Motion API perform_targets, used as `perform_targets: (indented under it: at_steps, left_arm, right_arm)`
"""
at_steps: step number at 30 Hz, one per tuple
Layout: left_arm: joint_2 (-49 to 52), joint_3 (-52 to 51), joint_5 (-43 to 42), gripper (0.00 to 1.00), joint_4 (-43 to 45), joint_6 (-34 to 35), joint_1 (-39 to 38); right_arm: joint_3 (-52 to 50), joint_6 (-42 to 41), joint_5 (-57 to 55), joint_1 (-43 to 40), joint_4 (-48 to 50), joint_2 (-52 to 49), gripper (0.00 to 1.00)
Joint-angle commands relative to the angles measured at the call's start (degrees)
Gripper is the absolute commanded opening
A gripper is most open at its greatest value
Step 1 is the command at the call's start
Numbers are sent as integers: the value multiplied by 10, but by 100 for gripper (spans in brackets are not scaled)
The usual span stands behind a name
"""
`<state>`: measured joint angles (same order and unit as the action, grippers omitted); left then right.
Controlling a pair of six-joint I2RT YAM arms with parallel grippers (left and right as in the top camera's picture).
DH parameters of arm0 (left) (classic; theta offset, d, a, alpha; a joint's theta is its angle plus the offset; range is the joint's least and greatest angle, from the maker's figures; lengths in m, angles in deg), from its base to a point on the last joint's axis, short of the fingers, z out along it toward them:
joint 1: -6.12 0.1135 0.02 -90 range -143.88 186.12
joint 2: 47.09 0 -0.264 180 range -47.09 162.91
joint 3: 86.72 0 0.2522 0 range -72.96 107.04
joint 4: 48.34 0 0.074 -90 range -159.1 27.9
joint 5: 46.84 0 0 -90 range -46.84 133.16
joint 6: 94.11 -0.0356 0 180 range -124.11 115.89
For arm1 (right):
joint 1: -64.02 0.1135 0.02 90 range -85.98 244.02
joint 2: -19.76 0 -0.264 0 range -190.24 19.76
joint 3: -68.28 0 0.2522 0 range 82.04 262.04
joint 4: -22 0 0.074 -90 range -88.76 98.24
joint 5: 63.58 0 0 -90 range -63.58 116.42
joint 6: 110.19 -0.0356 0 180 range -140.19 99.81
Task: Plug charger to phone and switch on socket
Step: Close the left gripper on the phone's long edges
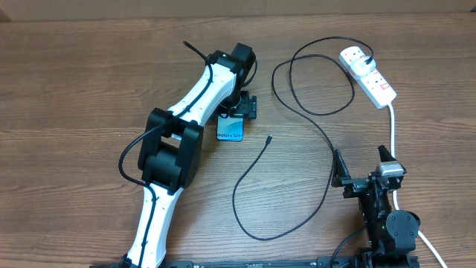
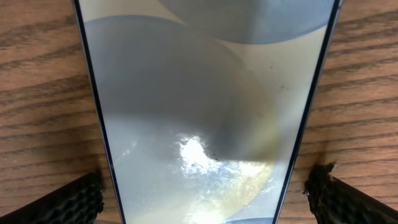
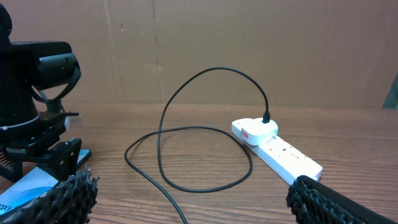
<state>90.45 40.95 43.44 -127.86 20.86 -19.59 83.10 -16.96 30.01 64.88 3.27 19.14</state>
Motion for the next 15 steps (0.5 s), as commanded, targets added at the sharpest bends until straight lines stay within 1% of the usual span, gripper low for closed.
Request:
perform_targets:
  at_steps: [1, 12, 15]
  left_arm:
    - [9, -16, 16, 100, -4, -1, 7]
    - [9, -66, 16, 99, 24, -2, 7]
    - [9, -67, 16, 96, 24, -3, 8]
  right_arm:
    - [-6, 2, -5, 4, 3, 5, 100]
    - [-6, 2, -5, 4, 3, 5, 100]
    - [-6, 2, -5, 4, 3, 5, 100]
